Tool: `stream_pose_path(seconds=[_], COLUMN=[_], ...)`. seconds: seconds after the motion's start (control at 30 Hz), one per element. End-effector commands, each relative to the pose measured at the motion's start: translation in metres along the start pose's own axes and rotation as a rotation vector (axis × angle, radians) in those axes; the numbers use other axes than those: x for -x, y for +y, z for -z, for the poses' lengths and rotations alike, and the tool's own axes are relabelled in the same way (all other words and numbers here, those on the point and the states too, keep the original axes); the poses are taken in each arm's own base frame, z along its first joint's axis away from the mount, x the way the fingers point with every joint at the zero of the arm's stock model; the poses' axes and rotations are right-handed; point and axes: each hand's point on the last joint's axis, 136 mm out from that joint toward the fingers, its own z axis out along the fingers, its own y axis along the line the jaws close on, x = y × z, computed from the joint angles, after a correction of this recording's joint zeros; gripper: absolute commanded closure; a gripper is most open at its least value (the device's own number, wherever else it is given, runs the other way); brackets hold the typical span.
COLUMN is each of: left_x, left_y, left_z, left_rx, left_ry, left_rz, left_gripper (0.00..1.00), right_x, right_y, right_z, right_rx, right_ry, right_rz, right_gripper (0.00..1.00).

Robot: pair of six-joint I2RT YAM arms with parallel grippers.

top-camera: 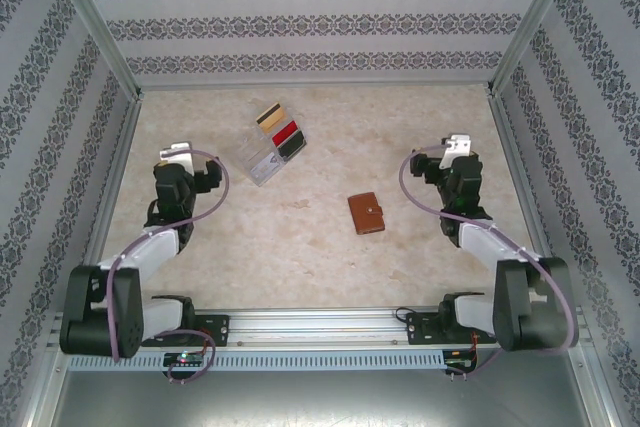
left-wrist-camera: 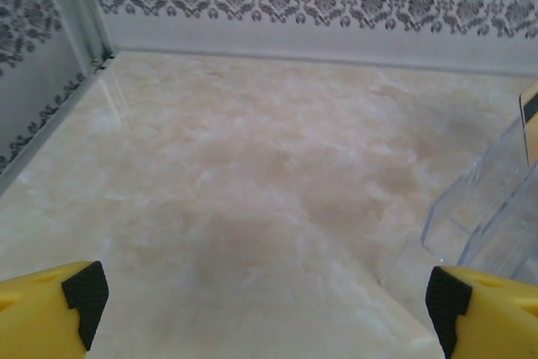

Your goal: Take the credit cards out of the card holder

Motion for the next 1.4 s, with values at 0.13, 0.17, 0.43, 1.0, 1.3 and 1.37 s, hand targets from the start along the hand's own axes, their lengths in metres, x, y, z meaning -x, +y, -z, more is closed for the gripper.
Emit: stream_pose_path(seconds=[0.13,0.17,0.43,1.0,1.3,1.37], left_x=[0.017,0.021,0.029,0.025,0.026,0.028], left_y=[0.003,-0.003,-0.067,-0.062,-0.048,-0.046], left_z=[0.029,0.03,0.022,0.016,0.018,0.018], left_rx=[0.022,-0.004,-0.31,-0.237,-0.16,-0.149], left_ry=[0.148,0.162,0.349,0.372,0.343,0.336], left_rz=[0.196,0.214,0.332,0.319,0.312,0.32], left_gripper=[0.01,0.01,0.0,0.01,0.01,0.01], right_x=[0.02,0.021,0.012,-0.125,-0.159,-0.167], right_y=[0.0,0.0,0.047,0.121,0.133,0.134], right_z=[0.02,0.021,0.012,0.046,0.069,0.071], right_rx=[-0.041,-0.046,0.155,0.156,0.182,0.185], right_ry=[0.098,0.12,0.351,0.922,1.064,1.087], right_rz=[-0.236,-0.279,-0.432,-0.224,-0.149,-0.152], right_gripper=[0.02,0.02,0.02,0.14,0.42,0.46])
